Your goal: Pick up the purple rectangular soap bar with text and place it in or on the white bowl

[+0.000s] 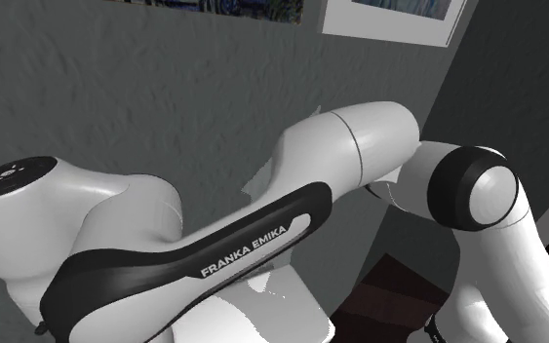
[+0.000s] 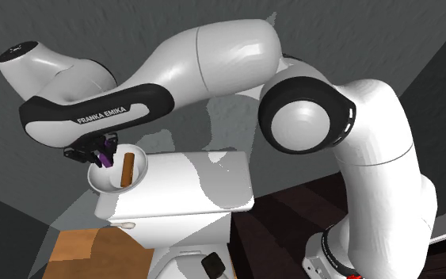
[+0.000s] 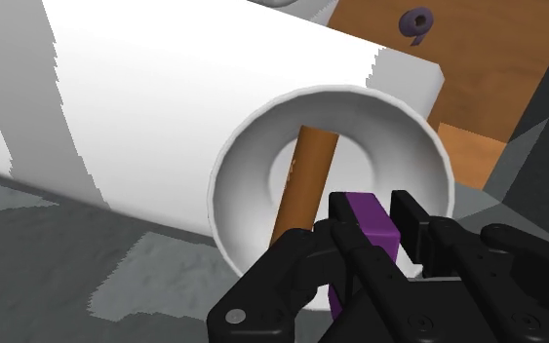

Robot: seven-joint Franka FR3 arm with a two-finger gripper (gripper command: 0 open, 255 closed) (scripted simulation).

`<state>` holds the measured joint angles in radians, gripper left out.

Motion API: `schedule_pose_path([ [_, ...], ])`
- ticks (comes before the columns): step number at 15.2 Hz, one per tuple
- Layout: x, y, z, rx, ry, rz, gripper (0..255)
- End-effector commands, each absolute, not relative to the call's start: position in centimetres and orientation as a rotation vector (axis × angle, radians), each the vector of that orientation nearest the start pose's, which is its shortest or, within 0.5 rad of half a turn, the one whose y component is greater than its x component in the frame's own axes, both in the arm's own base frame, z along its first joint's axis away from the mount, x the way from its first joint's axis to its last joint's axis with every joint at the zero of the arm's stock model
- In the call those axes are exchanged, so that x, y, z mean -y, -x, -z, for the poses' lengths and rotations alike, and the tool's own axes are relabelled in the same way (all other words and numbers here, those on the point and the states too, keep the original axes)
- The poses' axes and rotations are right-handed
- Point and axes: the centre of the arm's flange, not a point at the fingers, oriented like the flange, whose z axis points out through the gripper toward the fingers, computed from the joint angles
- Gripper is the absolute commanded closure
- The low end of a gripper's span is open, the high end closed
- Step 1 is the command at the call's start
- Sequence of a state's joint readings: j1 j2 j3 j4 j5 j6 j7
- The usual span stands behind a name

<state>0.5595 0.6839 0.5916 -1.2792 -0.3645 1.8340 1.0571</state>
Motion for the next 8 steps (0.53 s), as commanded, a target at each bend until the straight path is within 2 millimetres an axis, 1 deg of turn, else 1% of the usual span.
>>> schedule_pose_path([
  [1,-59.5,-41.2,-38.2,0.141,3.151,-0.029,255],
  [8,-59.5,-41.2,-34.5,0.141,3.151,-0.029,255],
])
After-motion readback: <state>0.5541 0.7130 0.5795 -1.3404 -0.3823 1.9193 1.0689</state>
